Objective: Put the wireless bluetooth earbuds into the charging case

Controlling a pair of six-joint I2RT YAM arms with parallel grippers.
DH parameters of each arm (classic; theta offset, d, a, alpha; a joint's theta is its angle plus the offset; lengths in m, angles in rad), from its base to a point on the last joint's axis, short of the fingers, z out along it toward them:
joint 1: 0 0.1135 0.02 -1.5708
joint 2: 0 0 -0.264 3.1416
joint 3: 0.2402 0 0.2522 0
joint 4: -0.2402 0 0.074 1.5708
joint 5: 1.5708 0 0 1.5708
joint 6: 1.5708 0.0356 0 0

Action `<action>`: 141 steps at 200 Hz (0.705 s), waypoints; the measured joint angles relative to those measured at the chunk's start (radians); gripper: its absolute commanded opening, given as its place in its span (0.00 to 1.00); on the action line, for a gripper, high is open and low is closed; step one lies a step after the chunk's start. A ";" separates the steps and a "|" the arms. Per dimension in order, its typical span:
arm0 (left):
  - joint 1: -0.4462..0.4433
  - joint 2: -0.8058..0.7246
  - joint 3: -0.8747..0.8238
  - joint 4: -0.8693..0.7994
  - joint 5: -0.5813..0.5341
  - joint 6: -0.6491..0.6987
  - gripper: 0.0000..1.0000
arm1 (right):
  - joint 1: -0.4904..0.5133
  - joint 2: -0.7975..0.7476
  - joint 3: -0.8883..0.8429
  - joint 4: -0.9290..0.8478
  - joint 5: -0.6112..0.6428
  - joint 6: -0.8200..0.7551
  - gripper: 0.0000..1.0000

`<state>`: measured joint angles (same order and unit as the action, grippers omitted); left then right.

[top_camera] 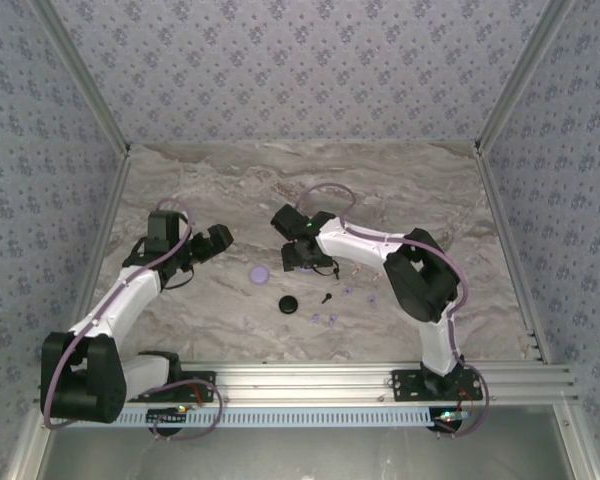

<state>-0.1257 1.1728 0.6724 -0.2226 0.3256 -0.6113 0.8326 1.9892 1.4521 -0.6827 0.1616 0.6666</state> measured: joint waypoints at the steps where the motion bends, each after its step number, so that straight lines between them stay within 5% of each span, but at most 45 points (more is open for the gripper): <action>1: 0.000 0.000 0.000 0.000 0.000 0.000 0.99 | 0.000 0.002 0.000 0.000 0.000 0.000 0.72; 141: 0.000 0.023 0.041 -0.014 0.000 0.001 0.99 | -0.011 0.061 0.013 0.027 -0.019 0.033 0.52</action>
<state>-0.1257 1.1954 0.7132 -0.2363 0.3256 -0.6106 0.8219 2.0499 1.4651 -0.6559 0.1425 0.6998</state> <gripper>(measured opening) 0.993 0.535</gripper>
